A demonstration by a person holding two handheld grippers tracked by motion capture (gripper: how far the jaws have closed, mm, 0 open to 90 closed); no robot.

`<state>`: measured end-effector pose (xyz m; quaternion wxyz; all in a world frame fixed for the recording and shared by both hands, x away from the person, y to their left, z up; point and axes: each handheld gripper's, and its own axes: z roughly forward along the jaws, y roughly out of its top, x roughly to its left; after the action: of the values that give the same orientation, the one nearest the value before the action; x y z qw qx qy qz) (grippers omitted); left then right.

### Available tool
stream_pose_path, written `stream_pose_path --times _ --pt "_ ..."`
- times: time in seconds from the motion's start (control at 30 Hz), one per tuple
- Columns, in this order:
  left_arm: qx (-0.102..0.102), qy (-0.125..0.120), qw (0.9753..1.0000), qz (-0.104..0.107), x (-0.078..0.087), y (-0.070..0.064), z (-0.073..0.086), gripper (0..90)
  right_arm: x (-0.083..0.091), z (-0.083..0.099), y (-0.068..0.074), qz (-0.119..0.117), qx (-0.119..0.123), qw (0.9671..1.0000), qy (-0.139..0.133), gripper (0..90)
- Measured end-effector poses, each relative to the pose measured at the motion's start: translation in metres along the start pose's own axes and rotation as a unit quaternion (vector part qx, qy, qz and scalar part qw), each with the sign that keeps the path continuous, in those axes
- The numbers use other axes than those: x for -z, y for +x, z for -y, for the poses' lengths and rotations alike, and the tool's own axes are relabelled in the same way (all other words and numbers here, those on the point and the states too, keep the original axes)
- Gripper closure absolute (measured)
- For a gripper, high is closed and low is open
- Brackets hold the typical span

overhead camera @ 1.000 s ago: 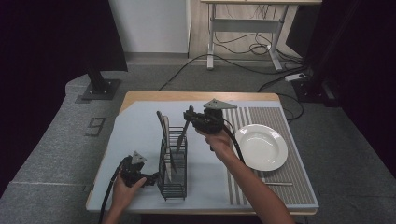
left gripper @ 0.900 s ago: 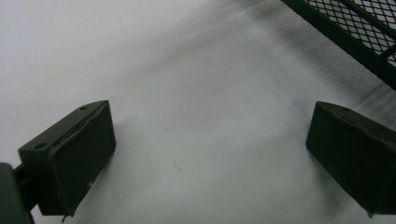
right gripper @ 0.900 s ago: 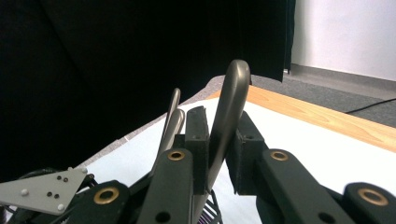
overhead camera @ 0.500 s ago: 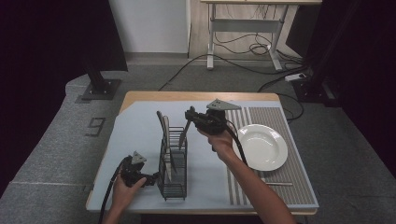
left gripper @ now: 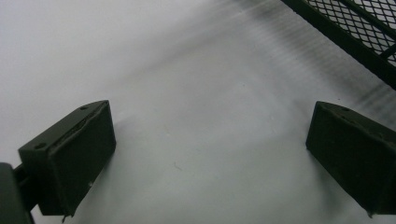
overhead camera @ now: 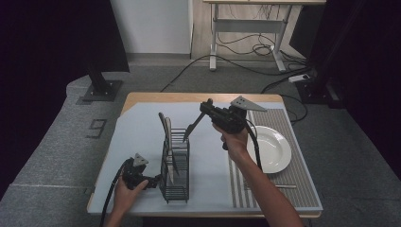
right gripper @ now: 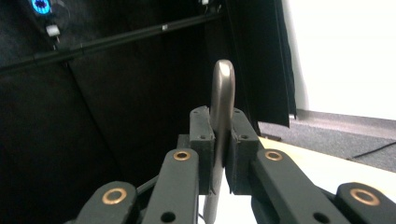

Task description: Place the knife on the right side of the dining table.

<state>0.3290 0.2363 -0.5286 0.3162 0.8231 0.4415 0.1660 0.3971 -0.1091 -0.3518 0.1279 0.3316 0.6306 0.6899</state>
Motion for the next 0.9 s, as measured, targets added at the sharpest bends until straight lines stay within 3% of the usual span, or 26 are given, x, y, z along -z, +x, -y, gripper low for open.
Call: stream_pose_path --times 0.47,0.67,0.9 --pt "-0.001 0.0 1.0 0.0 0.0 0.0 0.0 0.9 0.035 -0.02 -0.01 0.015 0.004 0.9972 -0.073 83.9" --pt "-0.001 0.0 1.0 0.0 0.0 0.0 0.0 0.9 0.037 -0.014 -0.022 0.028 -0.006 0.9978 -0.06 83.9" --pt "-0.001 0.001 1.0 0.0 0.0 0.0 0.0 0.9 0.033 0.003 -0.048 0.057 -0.032 0.9973 -0.032 83.9"
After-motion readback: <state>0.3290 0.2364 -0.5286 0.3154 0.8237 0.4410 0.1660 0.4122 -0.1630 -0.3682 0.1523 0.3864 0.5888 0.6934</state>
